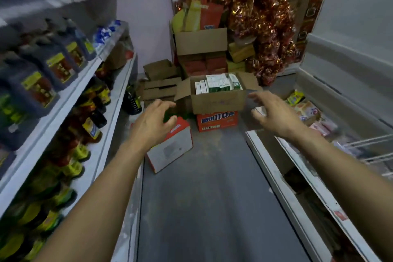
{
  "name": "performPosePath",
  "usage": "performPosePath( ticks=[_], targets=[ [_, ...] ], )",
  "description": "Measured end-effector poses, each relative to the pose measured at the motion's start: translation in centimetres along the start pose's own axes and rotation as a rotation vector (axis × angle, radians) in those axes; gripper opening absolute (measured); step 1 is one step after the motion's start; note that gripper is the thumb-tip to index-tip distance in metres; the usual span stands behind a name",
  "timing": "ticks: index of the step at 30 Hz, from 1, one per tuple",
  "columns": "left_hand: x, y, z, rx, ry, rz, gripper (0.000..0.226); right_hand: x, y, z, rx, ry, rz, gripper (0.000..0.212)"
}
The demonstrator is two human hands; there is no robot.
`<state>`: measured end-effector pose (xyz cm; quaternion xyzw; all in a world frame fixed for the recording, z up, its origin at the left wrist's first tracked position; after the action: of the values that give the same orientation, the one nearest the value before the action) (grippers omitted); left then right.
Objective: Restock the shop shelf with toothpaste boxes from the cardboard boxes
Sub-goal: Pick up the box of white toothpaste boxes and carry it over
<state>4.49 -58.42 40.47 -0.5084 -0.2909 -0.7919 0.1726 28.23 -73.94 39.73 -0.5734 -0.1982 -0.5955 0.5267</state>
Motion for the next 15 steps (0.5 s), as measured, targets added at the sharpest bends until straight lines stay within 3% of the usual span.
performPosePath(
  ticks=[9, 15],
  targets=[
    [-12.0, -8.3, 26.5, 0.022, -0.115, -0.019, 0.038, -7.4, 11.7, 25.3, -0.142, -0.085, -0.060, 0.043],
    [-21.9, -13.9, 43.1, 0.089, -0.226, -0.064, 0.038, -14.8, 20.1, 41.9, -0.221, -0.245, -0.047, 0.045]
  ],
)
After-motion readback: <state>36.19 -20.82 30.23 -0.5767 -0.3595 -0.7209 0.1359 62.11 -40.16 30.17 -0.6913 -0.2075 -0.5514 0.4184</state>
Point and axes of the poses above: each hand's wrist, its own z-axis towards the middle knuckle, its own x-axis out of the back of the hand, y = z × x, the point moved 10 cm from there along z, towards the middle knuckle, and after that the axes turned 4 degrees about -x, right-handed, at the moved point
